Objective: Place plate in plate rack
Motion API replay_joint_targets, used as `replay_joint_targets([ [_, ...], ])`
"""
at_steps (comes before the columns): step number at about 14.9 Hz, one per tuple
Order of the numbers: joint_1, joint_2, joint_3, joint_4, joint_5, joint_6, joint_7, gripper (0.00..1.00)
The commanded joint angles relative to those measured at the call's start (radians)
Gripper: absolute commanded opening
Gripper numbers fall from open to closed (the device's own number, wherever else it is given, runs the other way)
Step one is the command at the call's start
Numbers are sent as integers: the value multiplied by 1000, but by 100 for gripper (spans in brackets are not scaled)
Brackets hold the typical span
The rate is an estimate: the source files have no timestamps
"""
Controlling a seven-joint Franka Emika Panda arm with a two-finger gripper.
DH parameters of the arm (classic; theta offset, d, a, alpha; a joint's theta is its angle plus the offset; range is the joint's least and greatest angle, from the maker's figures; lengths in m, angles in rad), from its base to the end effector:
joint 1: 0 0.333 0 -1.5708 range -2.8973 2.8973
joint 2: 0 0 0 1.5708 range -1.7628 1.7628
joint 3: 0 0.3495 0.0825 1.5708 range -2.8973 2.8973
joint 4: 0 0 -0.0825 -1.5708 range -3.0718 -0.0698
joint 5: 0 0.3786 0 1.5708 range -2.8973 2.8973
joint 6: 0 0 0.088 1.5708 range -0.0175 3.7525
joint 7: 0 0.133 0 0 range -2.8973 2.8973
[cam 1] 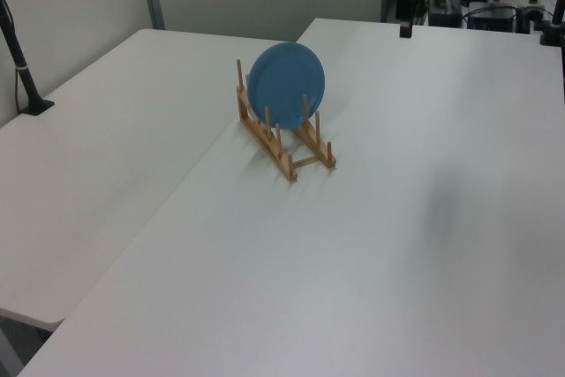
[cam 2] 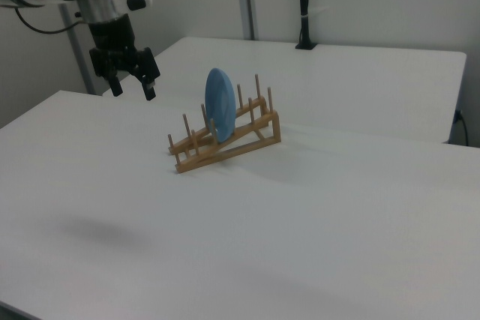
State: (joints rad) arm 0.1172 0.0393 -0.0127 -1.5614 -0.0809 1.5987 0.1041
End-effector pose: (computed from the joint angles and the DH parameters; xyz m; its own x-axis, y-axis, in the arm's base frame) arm 0.5628 0.0486 0.6174 1.0000 0.0030 0.0064 0.0025 -0.9967 0.0810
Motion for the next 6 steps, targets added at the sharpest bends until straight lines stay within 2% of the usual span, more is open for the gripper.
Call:
replay_joint_targets([
  [1, -20, -45, -6, -31, 24, -26, -30, 100],
  [6, -22, -47, -4, -28, 24, -32, -30, 100],
])
